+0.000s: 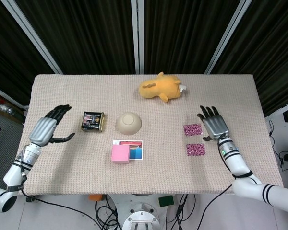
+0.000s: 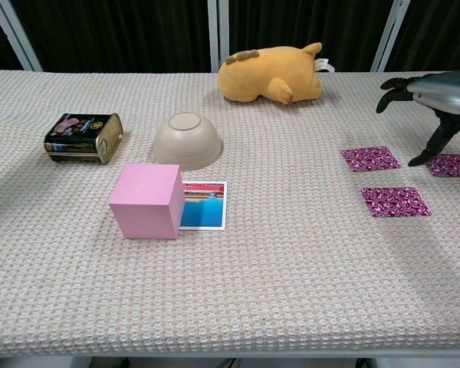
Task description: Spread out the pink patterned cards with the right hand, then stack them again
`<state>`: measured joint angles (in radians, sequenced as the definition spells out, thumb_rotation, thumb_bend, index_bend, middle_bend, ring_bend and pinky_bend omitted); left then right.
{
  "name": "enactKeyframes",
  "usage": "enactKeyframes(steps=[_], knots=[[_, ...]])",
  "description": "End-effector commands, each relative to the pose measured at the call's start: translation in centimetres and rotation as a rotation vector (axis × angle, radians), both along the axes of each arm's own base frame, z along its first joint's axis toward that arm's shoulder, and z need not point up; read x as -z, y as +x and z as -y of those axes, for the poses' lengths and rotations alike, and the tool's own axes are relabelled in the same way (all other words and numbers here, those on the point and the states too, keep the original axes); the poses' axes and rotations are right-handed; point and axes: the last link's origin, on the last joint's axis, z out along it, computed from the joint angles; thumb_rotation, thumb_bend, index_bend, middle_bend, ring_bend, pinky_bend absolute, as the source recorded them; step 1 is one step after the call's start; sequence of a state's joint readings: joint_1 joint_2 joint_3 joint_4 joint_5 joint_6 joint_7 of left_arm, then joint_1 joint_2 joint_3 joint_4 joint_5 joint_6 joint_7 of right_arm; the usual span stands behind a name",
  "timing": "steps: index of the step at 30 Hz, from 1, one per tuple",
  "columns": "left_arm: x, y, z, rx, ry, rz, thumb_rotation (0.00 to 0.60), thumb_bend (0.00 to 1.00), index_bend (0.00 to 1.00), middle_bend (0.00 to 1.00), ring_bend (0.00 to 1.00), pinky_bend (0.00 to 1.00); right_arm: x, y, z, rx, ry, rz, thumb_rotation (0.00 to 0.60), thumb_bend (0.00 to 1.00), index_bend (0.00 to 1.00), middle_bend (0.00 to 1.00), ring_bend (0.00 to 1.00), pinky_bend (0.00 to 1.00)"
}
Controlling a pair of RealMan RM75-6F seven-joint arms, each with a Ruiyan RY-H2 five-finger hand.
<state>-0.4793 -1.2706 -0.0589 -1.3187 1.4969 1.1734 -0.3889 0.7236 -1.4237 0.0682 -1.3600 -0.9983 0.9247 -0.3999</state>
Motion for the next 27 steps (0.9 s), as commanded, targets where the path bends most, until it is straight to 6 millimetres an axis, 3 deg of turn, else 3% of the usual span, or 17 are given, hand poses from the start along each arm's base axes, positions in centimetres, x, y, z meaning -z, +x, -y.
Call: enactKeyframes(steps=[1,8,17,27], knots=[[0.0,-0.1,0.0,-0.002,0.001,0.001,0.315,0.23,0.04,0.05,0.02,0.14,1.0,0.4,0.6,0.003,0.005,-0.004,0.600,0.17,0.27,0.00,0.00,0.00],[-0.2,-0.4,0.0,-0.010,0.003,0.002,0.316,0.23,0.04,0.05,0.02,0.14,2.5,0.5,1.0,0.011,0.011,0.004,0.600,0.19,0.32,0.00,0.00,0.00],[-0.2,-0.5,0.0,-0.008,0.001,0.003,0.319,0.22,0.04,0.05,0.02,0.14,3.5,0.5,1.0,0.032,0.035,0.024,0.600,0.33,0.33,0.00,0.00,0.00],[-0.3,-0.6,-0.1,-0.010,0.006,0.004,0.314,0.22,0.04,0.05,0.02,0.14,4.0,0.4,1.2,0.047,0.061,0.028,0.600,0.42,0.33,0.00,0.00,0.00]])
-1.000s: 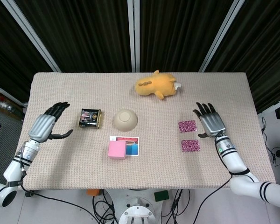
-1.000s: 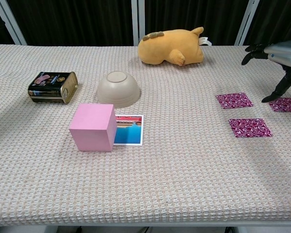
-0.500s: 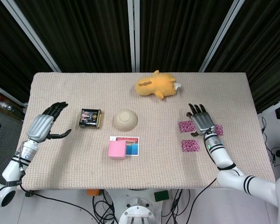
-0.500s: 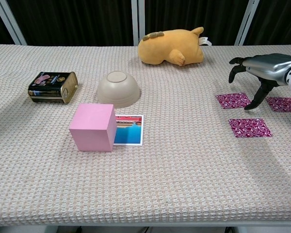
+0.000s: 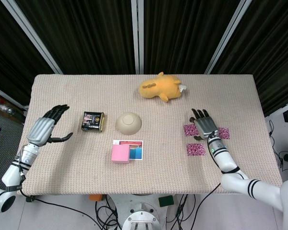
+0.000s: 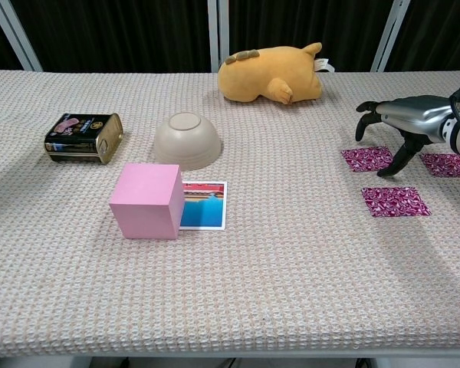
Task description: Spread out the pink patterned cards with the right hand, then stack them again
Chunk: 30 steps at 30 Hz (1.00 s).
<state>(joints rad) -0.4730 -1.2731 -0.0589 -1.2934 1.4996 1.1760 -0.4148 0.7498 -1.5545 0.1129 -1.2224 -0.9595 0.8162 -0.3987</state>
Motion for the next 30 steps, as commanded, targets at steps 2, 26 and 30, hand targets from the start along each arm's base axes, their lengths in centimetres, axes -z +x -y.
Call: enactKeyframes(steps=[2,26,30], knots=[[0.0,0.0,0.0,0.000,-0.001,-0.001,0.314,0.22,0.04,0.05,0.02,0.14,0.1,0.0,0.0,0.006,0.007,0.000,0.600,0.42,0.33,0.00,0.00,0.00],[0.1,0.2,-0.1,-0.001,-0.008,-0.009,0.318,0.23,0.04,0.05,0.02,0.14,-0.4,-0.1,0.1,0.008,-0.012,0.026,0.600,0.45,0.44,0.00,0.00,0.00],[0.0,0.2,-0.1,-0.001,-0.005,-0.009,0.317,0.23,0.04,0.05,0.02,0.14,-1.4,0.3,-0.3,-0.006,-0.025,0.053,0.600,0.45,0.44,0.00,0.00,0.00]])
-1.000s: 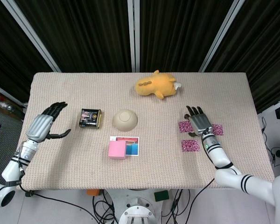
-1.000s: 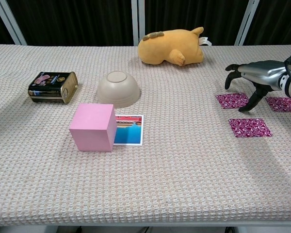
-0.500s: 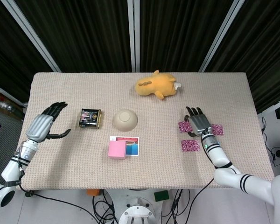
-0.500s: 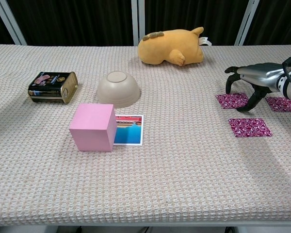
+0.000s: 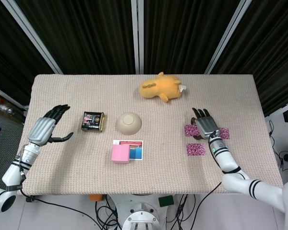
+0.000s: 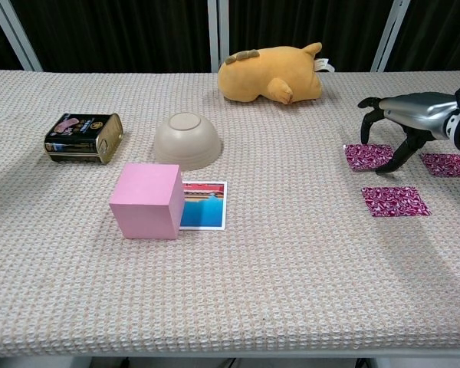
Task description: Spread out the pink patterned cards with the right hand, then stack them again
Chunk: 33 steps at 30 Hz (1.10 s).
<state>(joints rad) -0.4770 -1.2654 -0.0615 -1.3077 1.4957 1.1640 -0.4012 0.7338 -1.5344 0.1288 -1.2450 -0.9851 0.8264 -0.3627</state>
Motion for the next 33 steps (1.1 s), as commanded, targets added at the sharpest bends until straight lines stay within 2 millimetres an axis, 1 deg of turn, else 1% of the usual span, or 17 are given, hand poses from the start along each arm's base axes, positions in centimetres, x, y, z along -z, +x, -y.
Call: enactKeyframes(steps=[1,5,9,15,19,23,29,33], knots=[[-0.1,0.0,0.0,0.001,0.001,0.000,0.317,0.23,0.04,0.05,0.02,0.14,-0.9,0.2,-0.4,-0.011,-0.010,0.018,0.600,0.45,0.44,0.00,0.00,0.00],[-0.2,0.0,0.0,-0.001,0.005,0.004,0.318,0.23,0.04,0.05,0.02,0.14,-1.6,0.3,-1.7,-0.023,-0.005,0.035,0.600,0.44,0.44,0.00,0.00,0.00],[0.0,-0.1,0.2,-0.002,0.001,0.004,0.316,0.23,0.04,0.05,0.02,0.14,-2.0,0.2,-3.4,-0.015,0.026,0.036,0.600,0.44,0.44,0.00,0.00,0.00],[0.1,-0.2,0.3,0.000,-0.003,0.007,0.316,0.23,0.04,0.05,0.02,0.14,-1.9,-0.1,-5.8,0.014,0.083,0.024,0.600,0.44,0.44,0.00,0.00,0.00],[0.0,-0.3,0.4,0.002,-0.002,0.009,0.314,0.23,0.04,0.05,0.02,0.14,-1.7,-0.1,-6.8,0.039,0.097,0.037,0.600,0.44,0.44,0.00,0.00,0.00],[-0.3,-0.4,0.6,0.003,0.001,0.005,0.316,0.23,0.04,0.05,0.02,0.14,-1.6,0.0,-7.4,0.046,0.102,0.029,0.600,0.44,0.44,0.00,0.00,0.00],[-0.4,-0.4,0.6,0.003,0.006,0.014,0.316,0.23,0.04,0.05,0.02,0.14,-1.3,0.0,-7.6,0.048,0.103,0.021,0.600,0.44,0.44,0.00,0.00,0.00],[-0.4,-0.6,0.6,-0.004,0.005,0.017,0.316,0.23,0.04,0.05,0.02,0.14,-1.2,-0.1,-7.5,0.051,0.095,0.005,0.600,0.42,0.41,0.00,0.00,0.00]])
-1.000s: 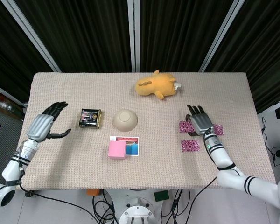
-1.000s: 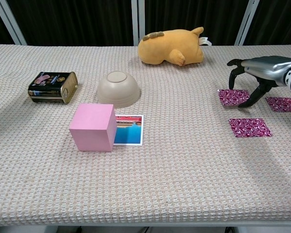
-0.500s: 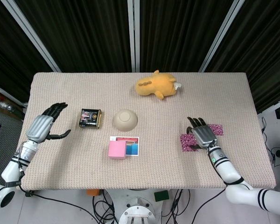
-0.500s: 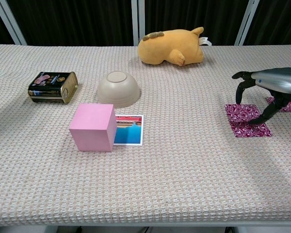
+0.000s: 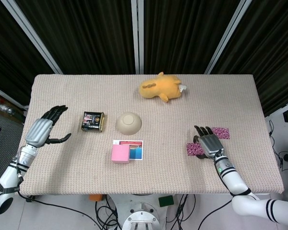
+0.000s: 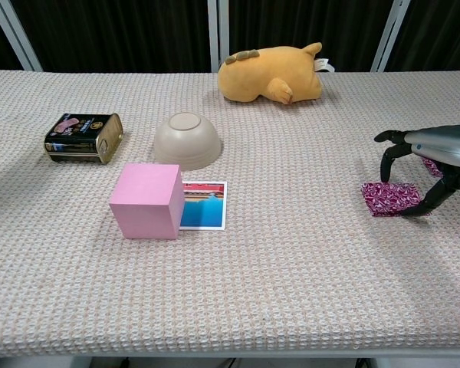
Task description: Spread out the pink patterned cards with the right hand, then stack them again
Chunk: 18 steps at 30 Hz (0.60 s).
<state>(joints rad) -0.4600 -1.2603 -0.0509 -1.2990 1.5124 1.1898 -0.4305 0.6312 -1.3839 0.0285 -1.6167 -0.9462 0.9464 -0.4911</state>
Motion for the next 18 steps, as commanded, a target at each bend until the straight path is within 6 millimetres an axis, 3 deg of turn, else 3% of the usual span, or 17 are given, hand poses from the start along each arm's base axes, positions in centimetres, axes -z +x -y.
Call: enactKeyframes(steps=[1,11,18], knots=[[0.0,-0.2,0.0,-0.009,0.003,0.006,0.316,0.23,0.04,0.05,0.02,0.14,0.1,0.0,0.1,0.011,-0.002,0.000,0.600,0.41,0.39,0.00,0.00,0.00],[-0.3,-0.2,0.0,-0.004,0.012,0.005,0.318,0.23,0.04,0.05,0.02,0.14,-0.6,0.4,0.1,0.018,-0.012,0.019,0.600,0.36,0.31,0.00,0.00,0.00],[-0.4,-0.2,0.0,-0.003,0.012,0.004,0.317,0.23,0.04,0.05,0.02,0.14,-4.2,-0.2,2.0,0.041,-0.149,0.045,0.600,0.37,0.31,0.00,0.00,0.00]])
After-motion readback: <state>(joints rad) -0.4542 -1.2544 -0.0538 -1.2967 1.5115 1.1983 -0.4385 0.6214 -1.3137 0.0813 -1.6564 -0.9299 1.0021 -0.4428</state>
